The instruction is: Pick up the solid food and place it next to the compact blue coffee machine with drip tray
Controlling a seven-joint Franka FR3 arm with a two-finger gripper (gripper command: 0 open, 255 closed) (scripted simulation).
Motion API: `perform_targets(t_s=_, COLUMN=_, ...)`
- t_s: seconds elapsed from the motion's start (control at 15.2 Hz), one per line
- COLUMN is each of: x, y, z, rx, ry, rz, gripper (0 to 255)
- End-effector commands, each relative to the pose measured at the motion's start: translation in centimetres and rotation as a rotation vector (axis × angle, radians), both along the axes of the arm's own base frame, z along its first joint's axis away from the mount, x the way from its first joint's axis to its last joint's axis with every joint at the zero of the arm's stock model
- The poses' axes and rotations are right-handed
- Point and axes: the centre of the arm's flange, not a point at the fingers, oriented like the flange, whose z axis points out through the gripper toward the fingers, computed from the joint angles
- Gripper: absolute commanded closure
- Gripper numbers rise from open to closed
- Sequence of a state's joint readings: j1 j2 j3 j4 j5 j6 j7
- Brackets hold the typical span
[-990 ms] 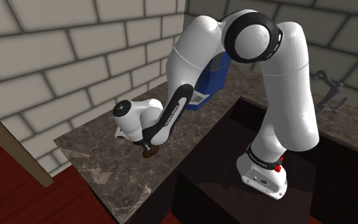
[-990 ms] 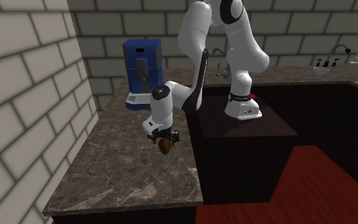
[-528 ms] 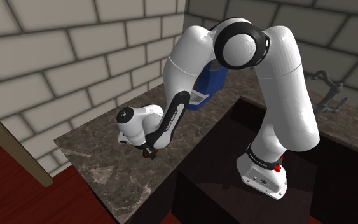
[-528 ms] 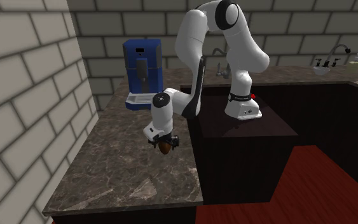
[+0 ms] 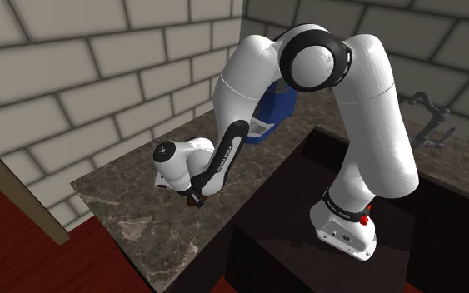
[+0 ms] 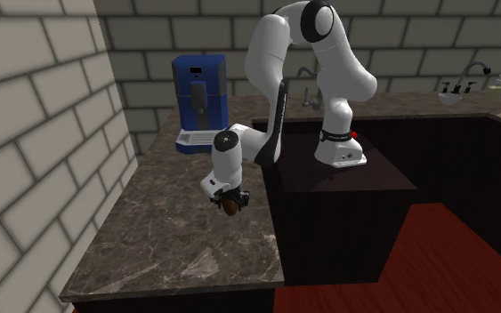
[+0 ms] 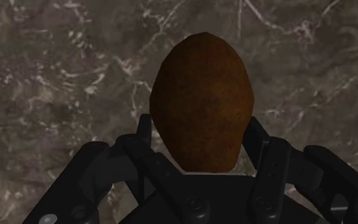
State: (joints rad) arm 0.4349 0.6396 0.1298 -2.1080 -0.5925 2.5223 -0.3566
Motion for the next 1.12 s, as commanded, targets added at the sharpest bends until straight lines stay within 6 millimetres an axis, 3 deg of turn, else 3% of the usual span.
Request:
perform_targets(t_s=0.0, x=0.0, y=0.0, z=0.0, rx=0.0, ry=0.0, rz=-0.001, gripper=255)
perform_targets(t_s=0.53, x=0.0, y=0.0, z=0.0, rx=0.0, ry=0.0, rz=-0.001, gripper=255)
perform_targets(t_s=1.06, x=0.0, y=0.0, z=4.2, rx=0.0, ry=0.0, rz=-0.001, gripper=255)
